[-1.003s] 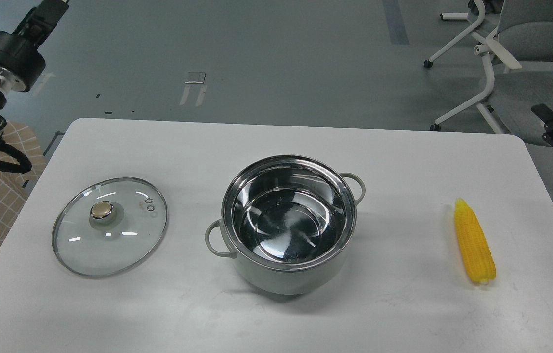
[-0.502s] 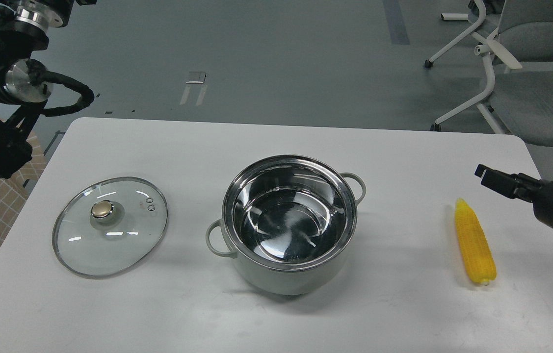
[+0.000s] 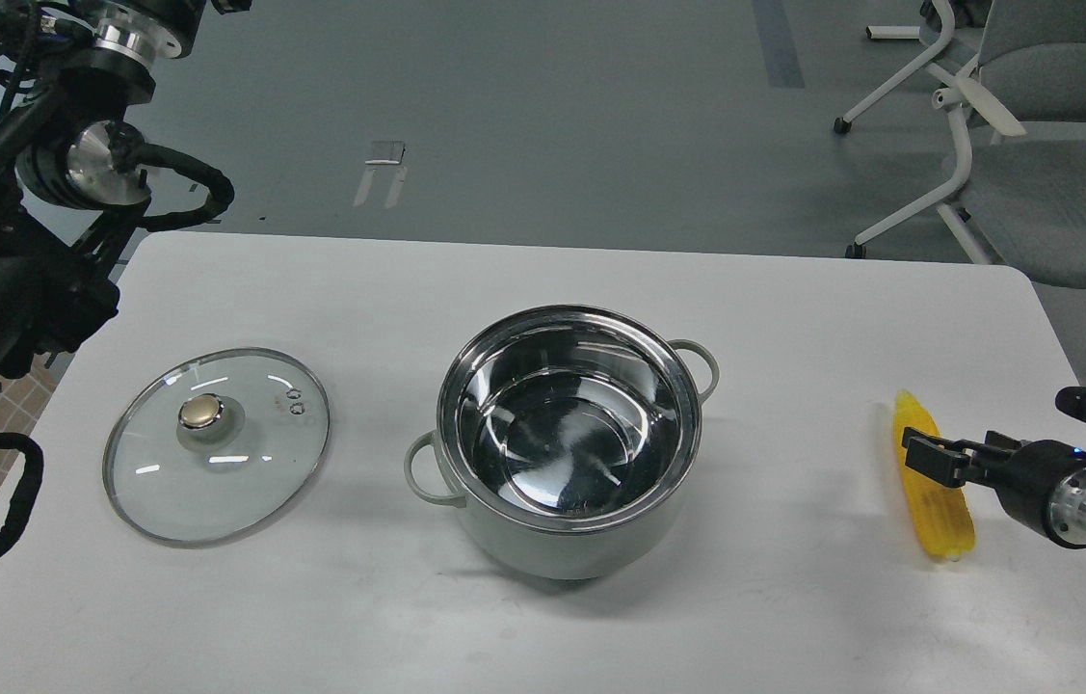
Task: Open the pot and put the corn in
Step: 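Reach the right gripper down to the yellow corn cob and grasp it, then lift the corn with the right gripper and move it over the pot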
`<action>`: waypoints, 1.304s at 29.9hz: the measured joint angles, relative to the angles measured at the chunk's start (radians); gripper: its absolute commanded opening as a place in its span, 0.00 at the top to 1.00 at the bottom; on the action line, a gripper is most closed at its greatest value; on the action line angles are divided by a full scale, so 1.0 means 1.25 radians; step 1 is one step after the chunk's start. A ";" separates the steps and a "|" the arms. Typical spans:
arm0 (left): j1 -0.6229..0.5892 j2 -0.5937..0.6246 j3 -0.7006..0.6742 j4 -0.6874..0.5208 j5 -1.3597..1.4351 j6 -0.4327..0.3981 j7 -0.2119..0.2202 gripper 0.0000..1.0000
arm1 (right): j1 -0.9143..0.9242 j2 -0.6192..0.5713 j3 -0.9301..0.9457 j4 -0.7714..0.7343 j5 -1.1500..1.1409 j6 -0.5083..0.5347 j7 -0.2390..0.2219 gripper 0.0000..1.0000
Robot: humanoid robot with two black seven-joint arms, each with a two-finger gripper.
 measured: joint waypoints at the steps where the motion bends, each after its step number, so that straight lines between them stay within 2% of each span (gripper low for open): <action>1: 0.000 0.000 0.000 0.000 0.000 0.000 0.000 0.03 | -0.002 0.006 -0.006 -0.003 -0.004 0.000 -0.003 0.12; 7: 0.000 0.005 0.000 0.001 0.000 0.001 -0.002 0.03 | 0.000 0.040 -0.021 -0.036 -0.051 0.000 -0.027 0.28; 8: 0.000 0.005 0.000 0.001 0.000 0.001 -0.002 0.03 | 0.001 0.045 -0.027 -0.041 -0.057 0.000 -0.030 0.37; 9: 0.000 0.005 0.000 0.001 -0.001 0.002 -0.003 0.03 | 0.003 0.049 -0.033 -0.047 -0.061 0.000 -0.032 0.37; 11: 0.002 0.006 0.000 0.001 -0.001 0.002 -0.004 0.03 | 0.004 0.058 -0.042 -0.050 -0.065 0.000 -0.036 0.67; 14: 0.002 0.007 -0.001 0.001 -0.001 0.009 -0.004 0.03 | 0.006 0.066 -0.044 -0.051 -0.066 0.000 -0.043 0.99; 21: 0.002 0.008 -0.006 0.000 -0.001 0.025 -0.002 0.03 | 0.022 0.057 -0.034 -0.018 -0.059 0.000 -0.050 1.00; 28: 0.000 0.007 -0.006 -0.009 0.000 0.047 0.000 0.03 | 0.080 0.065 0.028 0.121 -0.044 0.000 -0.045 1.00; 33: -0.001 0.007 -0.006 -0.011 0.001 0.054 0.002 0.03 | 0.160 0.153 0.011 0.211 -0.025 0.000 -0.045 1.00; 39: -0.001 0.005 -0.004 -0.010 0.002 0.053 0.002 0.03 | 0.241 0.258 -0.094 0.225 0.007 0.000 -0.045 1.00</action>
